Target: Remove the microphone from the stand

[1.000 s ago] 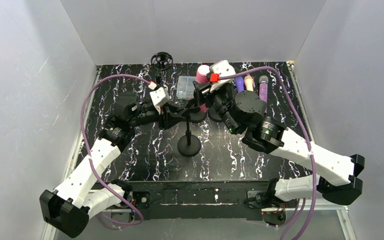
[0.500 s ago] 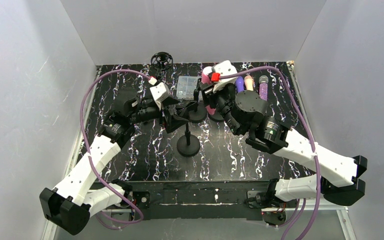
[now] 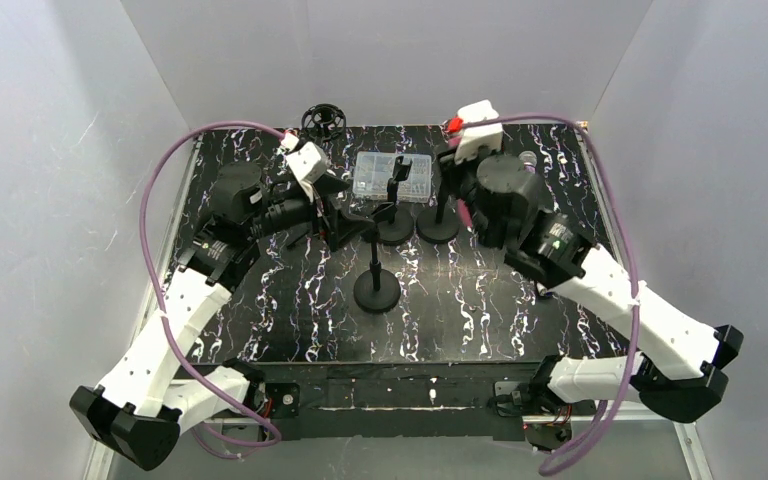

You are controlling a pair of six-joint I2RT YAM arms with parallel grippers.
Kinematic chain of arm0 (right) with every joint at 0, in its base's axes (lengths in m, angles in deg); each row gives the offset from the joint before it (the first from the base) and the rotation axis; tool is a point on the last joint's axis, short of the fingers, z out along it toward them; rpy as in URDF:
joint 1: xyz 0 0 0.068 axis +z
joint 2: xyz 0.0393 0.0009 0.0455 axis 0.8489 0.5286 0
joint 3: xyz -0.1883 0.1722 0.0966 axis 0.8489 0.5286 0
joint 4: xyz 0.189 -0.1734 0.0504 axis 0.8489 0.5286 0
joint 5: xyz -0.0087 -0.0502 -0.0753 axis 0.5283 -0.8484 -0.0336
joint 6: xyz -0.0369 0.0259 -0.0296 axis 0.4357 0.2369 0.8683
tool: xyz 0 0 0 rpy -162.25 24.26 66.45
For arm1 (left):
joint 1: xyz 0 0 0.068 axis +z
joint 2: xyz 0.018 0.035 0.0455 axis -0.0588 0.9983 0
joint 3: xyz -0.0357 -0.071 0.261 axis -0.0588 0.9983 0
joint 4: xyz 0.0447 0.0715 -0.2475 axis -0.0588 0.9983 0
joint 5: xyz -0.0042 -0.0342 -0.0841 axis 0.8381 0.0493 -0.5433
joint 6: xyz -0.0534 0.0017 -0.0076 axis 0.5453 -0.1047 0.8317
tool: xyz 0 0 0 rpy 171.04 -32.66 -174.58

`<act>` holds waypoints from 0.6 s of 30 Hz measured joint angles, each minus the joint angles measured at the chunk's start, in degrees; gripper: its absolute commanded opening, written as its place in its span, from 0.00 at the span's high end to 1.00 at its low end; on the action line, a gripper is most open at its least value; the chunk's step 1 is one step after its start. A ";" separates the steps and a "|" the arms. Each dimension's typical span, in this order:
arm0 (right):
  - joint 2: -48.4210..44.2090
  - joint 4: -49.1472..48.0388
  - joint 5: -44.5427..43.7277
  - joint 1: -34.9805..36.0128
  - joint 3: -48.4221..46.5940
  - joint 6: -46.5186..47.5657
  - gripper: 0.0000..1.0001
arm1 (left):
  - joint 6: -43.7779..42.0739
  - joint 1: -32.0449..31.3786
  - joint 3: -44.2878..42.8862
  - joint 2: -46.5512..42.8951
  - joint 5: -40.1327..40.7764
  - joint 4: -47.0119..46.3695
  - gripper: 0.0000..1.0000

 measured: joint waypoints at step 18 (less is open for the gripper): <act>18.56 13.57 23.15 -46.42 -5.77 -12.26 0.79 | 5.20 0.00 -8.02 -4.11 13.49 11.61 0.02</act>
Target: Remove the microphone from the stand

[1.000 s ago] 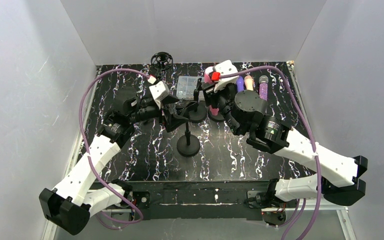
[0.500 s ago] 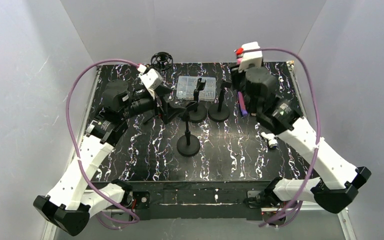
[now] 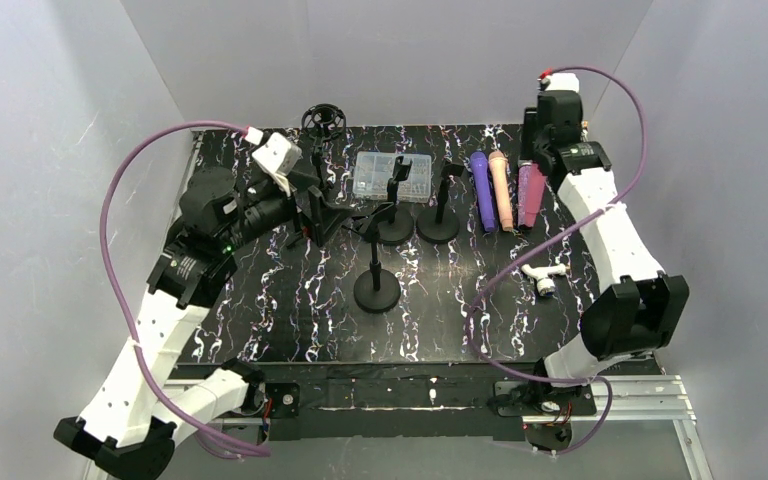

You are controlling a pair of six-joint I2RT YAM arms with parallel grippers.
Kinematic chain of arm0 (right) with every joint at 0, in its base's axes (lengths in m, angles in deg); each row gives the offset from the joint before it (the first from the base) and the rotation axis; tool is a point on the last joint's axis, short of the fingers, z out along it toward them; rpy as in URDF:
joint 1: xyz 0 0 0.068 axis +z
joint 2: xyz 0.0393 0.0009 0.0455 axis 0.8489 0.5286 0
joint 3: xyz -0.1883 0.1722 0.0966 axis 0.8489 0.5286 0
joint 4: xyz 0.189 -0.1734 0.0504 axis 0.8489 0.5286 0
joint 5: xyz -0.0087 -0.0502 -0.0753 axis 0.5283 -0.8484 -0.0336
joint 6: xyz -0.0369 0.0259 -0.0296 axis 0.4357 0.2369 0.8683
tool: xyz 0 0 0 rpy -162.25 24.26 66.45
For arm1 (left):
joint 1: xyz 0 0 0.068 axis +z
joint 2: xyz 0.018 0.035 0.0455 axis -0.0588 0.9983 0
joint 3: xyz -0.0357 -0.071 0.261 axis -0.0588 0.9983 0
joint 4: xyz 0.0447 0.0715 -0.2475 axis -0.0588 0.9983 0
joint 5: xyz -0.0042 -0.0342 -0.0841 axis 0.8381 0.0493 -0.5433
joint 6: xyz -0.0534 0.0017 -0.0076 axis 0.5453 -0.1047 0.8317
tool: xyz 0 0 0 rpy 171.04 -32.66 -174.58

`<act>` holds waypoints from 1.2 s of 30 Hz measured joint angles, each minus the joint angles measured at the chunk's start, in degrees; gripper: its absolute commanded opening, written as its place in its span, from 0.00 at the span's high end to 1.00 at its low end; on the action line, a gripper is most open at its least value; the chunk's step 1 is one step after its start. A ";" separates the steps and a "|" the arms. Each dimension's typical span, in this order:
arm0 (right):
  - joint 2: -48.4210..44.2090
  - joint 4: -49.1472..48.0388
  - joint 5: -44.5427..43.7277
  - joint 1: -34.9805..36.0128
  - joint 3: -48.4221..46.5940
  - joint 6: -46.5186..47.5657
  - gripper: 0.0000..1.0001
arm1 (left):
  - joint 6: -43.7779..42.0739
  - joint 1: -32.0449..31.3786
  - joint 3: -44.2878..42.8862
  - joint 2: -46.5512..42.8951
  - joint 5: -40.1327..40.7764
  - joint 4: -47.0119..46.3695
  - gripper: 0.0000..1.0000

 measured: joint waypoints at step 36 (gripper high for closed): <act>45.66 4.20 5.57 -17.77 -30.08 -0.20 0.74 | 4.13 -0.48 11.23 -12.04 2.16 2.27 0.02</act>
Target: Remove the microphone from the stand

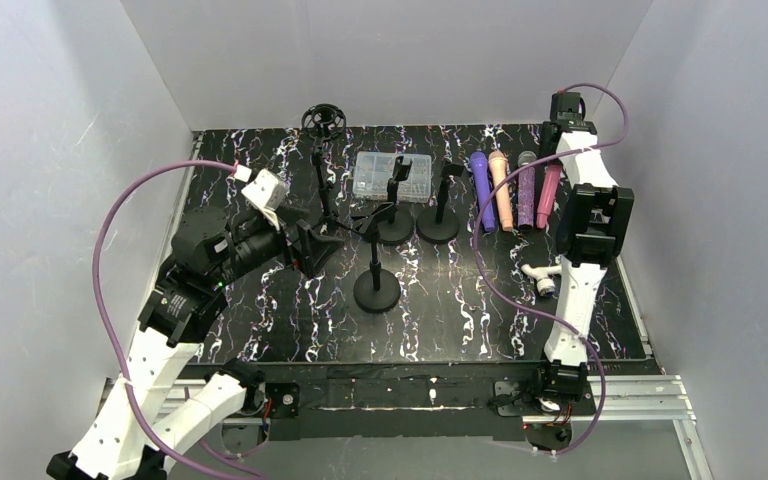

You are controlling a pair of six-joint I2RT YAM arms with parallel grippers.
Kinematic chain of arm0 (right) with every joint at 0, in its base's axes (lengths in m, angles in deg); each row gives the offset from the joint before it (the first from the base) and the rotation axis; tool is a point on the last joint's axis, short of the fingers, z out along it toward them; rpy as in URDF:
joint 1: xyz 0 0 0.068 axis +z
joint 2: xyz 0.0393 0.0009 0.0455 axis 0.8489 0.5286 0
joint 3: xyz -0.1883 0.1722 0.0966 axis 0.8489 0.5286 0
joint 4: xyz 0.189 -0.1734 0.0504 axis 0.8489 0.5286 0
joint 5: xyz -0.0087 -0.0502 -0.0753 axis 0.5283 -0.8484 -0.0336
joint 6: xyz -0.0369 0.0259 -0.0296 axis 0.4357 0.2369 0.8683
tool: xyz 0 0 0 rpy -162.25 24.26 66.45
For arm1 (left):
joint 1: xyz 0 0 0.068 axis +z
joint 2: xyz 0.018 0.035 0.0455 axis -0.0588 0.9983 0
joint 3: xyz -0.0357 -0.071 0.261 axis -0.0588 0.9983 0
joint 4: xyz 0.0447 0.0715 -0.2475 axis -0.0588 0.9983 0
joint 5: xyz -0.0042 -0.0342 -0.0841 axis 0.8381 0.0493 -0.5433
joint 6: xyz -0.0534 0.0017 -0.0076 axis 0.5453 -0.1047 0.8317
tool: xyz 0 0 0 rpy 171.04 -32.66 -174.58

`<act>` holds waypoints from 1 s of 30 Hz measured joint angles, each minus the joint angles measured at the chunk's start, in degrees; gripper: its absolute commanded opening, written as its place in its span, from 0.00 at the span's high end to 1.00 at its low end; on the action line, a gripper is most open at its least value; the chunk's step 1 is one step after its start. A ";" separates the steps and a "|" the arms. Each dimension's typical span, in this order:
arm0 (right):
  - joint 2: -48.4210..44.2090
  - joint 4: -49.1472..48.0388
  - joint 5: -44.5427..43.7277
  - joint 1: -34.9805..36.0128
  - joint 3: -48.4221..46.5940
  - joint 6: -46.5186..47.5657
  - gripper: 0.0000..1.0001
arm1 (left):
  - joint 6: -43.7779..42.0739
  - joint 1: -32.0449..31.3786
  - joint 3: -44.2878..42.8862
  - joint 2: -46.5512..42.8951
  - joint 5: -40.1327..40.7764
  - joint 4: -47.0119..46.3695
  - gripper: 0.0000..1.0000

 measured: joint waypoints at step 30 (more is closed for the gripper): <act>8.76 -0.11 4.35 -4.22 -3.63 -3.96 0.30 | -1.36 -1.16 0.57 3.63 0.15 0.39 0.02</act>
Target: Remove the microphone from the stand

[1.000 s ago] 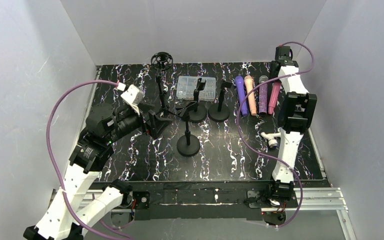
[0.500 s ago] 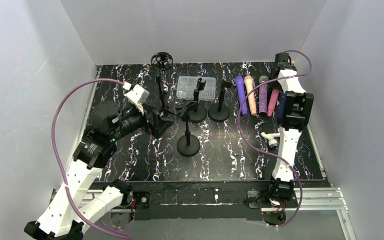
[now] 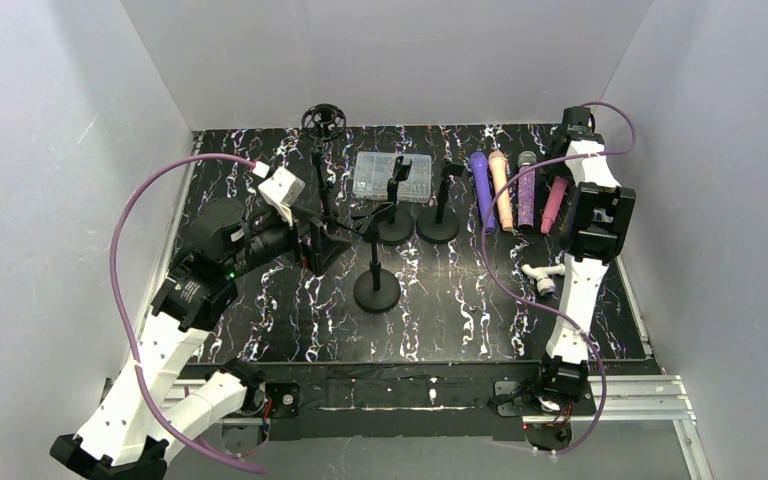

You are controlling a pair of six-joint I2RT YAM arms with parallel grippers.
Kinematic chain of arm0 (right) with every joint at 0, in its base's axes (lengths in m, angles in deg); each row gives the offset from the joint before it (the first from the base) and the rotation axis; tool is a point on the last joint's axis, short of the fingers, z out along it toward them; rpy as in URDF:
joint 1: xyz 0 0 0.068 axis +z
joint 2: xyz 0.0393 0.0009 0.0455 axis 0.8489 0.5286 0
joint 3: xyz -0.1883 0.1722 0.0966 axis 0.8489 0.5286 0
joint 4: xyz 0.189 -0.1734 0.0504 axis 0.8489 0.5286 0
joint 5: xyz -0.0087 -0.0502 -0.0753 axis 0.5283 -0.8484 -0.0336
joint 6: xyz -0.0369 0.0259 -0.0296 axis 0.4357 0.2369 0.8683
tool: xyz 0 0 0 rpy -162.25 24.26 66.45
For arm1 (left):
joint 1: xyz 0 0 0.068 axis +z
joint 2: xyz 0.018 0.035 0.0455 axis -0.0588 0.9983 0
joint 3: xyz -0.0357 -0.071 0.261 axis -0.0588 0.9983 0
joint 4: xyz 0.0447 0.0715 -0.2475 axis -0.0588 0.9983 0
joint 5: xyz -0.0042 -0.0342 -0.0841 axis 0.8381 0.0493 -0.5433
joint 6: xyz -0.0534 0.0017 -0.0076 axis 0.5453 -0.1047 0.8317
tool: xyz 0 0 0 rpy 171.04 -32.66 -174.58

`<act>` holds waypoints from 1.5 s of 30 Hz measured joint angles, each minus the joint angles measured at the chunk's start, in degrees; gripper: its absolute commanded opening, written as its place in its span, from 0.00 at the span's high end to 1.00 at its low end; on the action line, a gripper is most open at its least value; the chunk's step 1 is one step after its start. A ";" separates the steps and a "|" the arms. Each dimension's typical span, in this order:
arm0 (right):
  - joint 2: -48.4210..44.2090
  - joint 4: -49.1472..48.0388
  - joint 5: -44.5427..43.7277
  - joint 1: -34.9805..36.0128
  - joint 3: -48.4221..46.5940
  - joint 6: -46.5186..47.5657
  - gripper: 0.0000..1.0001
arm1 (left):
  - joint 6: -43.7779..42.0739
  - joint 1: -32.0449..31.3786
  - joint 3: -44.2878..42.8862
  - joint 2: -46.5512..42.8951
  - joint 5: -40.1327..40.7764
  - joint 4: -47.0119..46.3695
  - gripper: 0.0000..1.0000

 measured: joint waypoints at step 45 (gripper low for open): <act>-3.67 7.48 -1.07 -0.70 -5.70 -8.81 0.06 | 1.05 0.00 -0.07 2.19 -0.61 -0.48 0.02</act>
